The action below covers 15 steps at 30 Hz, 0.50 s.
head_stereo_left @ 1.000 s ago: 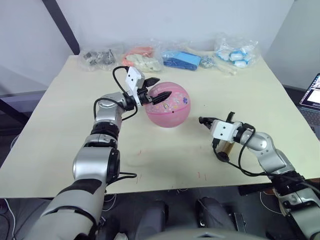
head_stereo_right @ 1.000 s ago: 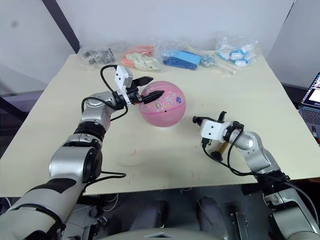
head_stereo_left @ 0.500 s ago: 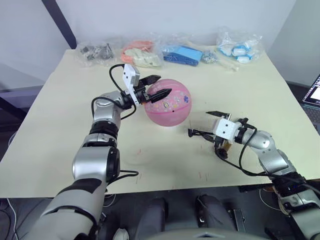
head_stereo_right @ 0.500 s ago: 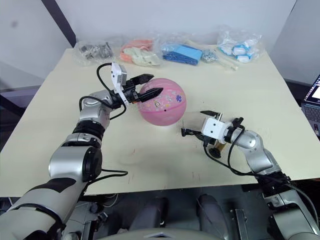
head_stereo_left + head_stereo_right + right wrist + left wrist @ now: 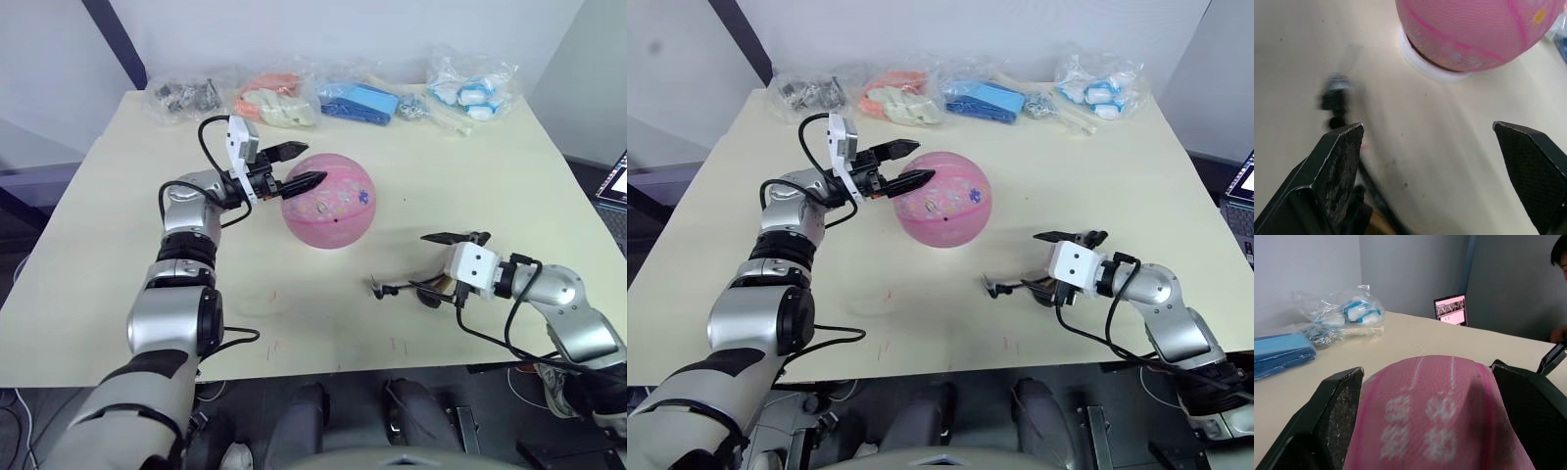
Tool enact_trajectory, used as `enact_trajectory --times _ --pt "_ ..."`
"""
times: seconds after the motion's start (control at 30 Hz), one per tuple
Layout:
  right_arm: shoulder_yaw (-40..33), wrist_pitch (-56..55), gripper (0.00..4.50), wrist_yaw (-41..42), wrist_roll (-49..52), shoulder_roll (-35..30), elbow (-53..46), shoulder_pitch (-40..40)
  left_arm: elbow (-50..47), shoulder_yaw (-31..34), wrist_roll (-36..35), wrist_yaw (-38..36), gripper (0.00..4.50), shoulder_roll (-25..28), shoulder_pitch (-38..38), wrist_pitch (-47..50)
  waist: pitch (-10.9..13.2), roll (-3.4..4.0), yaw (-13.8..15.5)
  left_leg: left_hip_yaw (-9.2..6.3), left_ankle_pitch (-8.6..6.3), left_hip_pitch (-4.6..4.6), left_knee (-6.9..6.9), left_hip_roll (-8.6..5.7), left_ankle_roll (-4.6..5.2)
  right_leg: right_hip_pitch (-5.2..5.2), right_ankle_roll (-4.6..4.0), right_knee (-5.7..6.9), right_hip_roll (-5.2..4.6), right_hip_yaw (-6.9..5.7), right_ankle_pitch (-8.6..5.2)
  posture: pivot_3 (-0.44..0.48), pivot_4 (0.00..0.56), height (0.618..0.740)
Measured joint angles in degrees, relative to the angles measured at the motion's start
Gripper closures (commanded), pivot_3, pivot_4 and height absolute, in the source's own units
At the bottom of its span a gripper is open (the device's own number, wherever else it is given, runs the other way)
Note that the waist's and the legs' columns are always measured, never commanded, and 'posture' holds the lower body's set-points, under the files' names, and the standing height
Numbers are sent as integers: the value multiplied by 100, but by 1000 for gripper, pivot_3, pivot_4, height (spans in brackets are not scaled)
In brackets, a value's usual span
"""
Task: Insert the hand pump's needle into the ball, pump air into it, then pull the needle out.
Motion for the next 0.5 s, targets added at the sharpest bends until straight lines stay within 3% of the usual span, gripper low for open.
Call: enact_trajectory --times 0.5 --pt "-1046 201 82 -31 1174 160 -130 698 -999 203 -505 -570 0 488 595 737 1 -2 28 0 0 -4 15 -2 0 0 -3 12 -3 1 2 0 150 740"
